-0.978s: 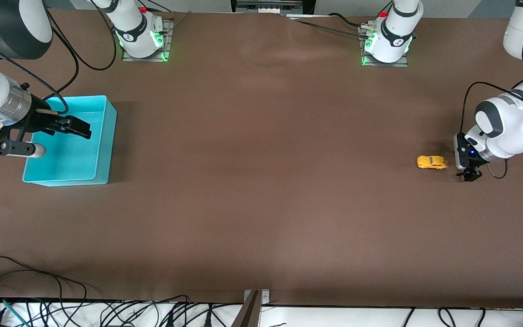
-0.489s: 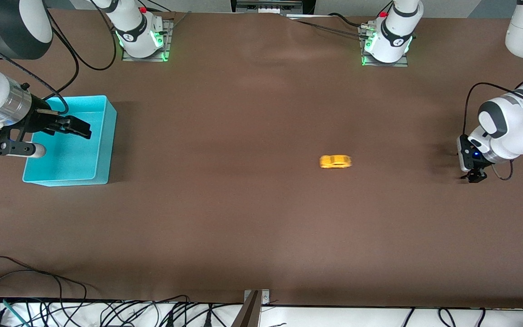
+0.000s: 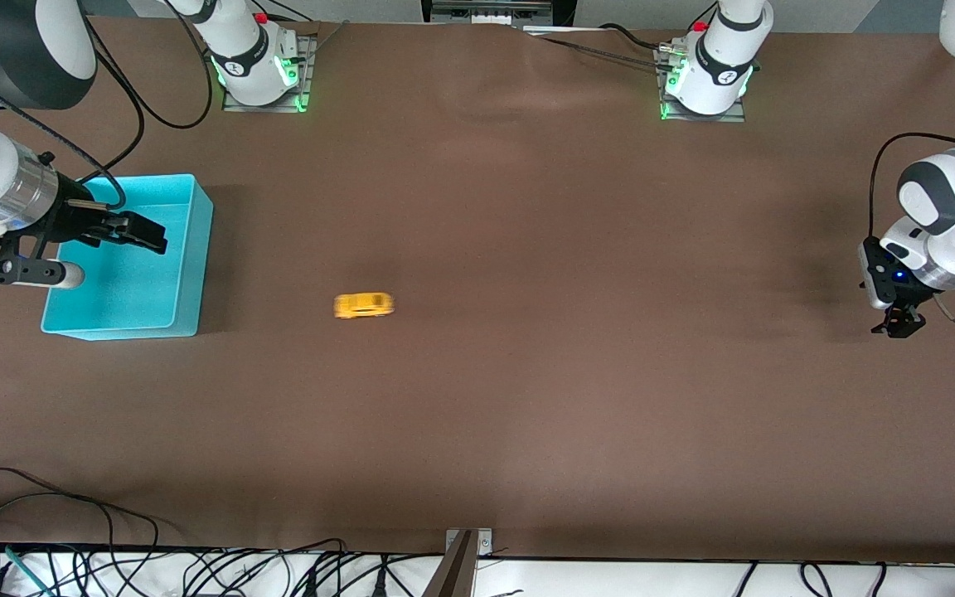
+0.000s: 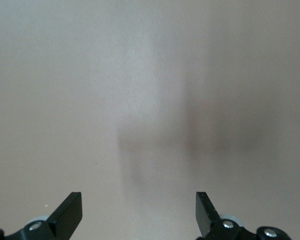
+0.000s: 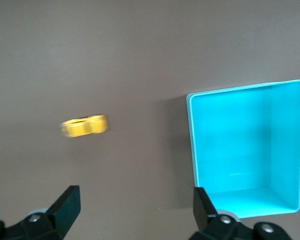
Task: Wind up and store yellow beetle car
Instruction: 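Open the left gripper to release the car toward the cyan bin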
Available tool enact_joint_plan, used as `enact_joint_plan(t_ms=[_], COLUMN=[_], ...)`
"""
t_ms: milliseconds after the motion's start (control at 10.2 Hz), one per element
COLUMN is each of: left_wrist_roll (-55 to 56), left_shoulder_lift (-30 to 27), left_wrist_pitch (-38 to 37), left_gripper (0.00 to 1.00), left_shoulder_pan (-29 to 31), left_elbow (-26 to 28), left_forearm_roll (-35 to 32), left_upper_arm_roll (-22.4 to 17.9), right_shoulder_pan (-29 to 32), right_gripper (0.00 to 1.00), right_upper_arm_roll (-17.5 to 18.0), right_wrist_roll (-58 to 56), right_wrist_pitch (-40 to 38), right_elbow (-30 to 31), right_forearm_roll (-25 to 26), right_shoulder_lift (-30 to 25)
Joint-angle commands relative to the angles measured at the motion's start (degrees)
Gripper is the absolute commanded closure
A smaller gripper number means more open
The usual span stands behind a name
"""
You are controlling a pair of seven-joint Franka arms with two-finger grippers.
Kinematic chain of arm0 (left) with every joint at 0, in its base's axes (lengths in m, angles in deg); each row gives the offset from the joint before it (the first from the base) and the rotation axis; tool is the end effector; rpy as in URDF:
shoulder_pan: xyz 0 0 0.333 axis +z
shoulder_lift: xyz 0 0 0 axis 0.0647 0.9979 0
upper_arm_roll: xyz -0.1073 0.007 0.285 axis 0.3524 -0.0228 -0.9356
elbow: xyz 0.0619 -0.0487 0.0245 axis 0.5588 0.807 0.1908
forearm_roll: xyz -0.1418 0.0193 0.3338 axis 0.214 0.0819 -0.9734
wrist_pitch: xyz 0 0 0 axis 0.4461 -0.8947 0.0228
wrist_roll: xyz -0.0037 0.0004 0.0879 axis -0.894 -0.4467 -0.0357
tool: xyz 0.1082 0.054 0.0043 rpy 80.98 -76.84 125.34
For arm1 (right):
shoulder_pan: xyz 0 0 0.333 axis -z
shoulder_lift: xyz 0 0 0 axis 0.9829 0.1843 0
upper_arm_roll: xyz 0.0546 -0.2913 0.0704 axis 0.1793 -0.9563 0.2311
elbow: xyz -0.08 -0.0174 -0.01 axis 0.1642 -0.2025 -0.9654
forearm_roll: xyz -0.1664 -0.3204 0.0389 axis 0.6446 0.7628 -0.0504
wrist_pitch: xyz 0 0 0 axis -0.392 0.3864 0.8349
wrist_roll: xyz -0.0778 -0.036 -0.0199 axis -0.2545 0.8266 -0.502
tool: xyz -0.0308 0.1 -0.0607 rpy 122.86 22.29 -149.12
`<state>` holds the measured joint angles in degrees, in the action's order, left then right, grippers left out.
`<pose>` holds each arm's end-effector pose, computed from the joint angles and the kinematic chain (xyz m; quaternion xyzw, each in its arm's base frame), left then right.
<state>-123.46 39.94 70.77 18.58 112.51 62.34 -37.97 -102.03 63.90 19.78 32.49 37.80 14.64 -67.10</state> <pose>0.5304 0.1940 0.2582 -0.6942 0.7165 -0.0151 0.0673 0.5654 0.0568 0.5239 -0.9979 0.0477 0.0445 0.0012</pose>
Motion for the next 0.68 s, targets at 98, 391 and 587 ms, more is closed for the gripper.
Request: enact_joint_plan(t_ms=[98, 391, 587], left_wrist_roll=[-0.56, -0.30, -0.39], left_shoulder_lift=[-4.05, -8.35, -13.00], left_wrist_pitch=[-0.22, -2.07, -3.20], left_gripper=[0.00, 0.00, 0.00], left_shoulder_pan=[-1.33, -3.17, -5.02], left_elbow=[1.58, 1.49, 1.58], left_forearm_roll=[1.31, 1.31, 1.31], left_upper_arm_roll=[-0.27, -0.27, -0.27], right_shoulder_pan=[0.07, 0.07, 0.07], right_gripper=[0.00, 0.00, 0.00], right_upper_arm_roll=[-0.01, -0.10, -0.01], right_wrist_roll=[-0.71, -0.80, -6.29], right_wrist_pitch=[-0.14, -0.22, 0.04], right_elbow=[-0.14, 0.04, 0.30], right_forearm_roll=[-0.33, -0.33, -0.42], right_shoulder_lift=[-0.05, -0.05, 0.48])
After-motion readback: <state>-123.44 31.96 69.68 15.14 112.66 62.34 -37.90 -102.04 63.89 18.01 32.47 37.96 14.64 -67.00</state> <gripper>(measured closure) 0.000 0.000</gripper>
